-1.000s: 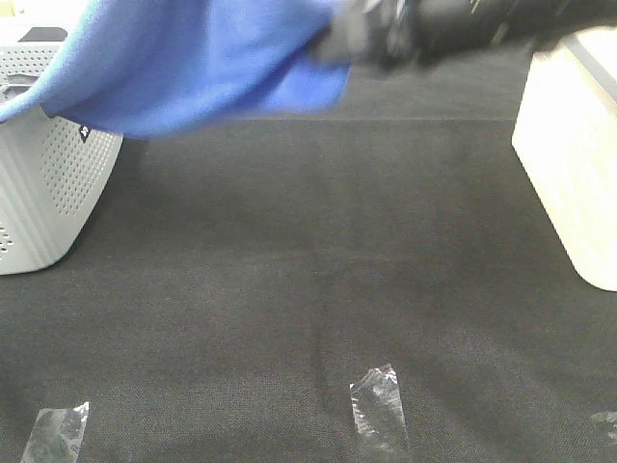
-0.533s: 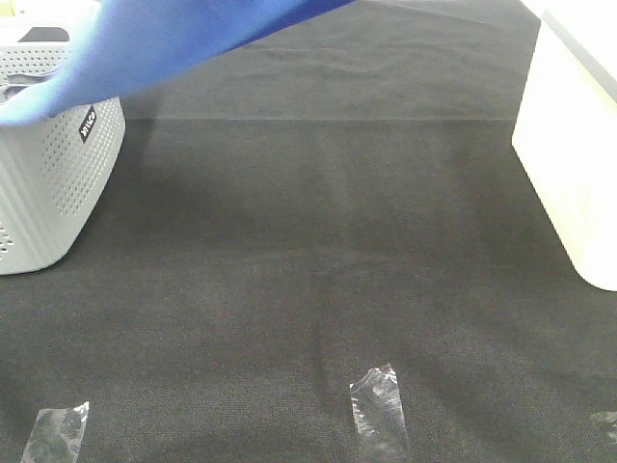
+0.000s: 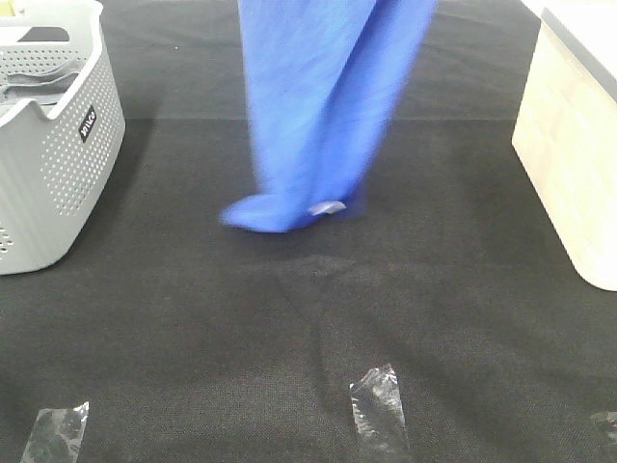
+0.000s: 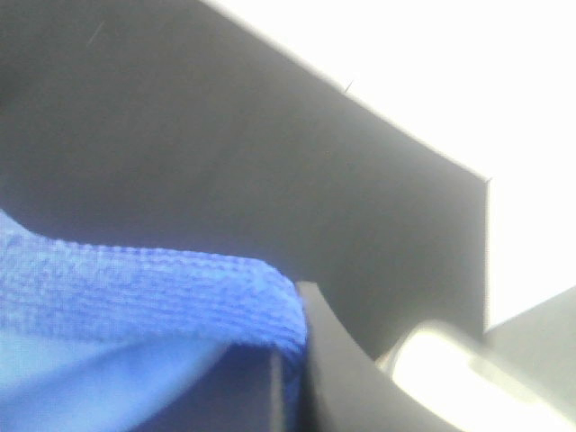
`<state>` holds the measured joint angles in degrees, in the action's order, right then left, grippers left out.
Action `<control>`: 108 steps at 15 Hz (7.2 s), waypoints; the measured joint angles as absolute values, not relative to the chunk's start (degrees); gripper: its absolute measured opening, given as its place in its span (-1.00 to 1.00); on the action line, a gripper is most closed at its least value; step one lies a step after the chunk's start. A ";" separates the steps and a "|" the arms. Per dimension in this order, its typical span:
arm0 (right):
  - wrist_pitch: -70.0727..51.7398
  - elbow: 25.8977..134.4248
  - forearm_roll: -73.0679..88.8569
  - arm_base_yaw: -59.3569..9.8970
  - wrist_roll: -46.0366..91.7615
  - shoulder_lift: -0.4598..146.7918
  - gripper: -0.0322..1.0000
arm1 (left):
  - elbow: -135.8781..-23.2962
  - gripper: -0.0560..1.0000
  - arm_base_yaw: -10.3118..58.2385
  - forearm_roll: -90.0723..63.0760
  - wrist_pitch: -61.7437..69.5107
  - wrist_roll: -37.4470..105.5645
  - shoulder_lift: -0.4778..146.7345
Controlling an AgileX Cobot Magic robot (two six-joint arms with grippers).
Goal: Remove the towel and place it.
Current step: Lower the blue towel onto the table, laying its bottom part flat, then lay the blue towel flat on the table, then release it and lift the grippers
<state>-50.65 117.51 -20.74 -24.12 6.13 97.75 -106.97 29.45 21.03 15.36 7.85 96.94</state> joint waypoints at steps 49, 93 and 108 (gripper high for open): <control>-70.19 113.04 9.40 -18.11 3.95 93.74 -0.88 | -106.68 -0.89 22.98 -1.72 69.10 2.52 92.88; -63.83 32.83 27.10 -18.11 5.79 76.09 -0.88 | -41.71 -0.89 35.70 -28.36 62.68 11.34 89.32; -61.13 31.23 32.72 -18.05 14.21 91.21 -0.53 | -45.15 -0.79 35.70 -30.77 62.11 17.99 102.27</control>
<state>-61.13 31.23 32.72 -18.05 14.21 91.21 -45.15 35.70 -30.77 62.11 17.99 102.27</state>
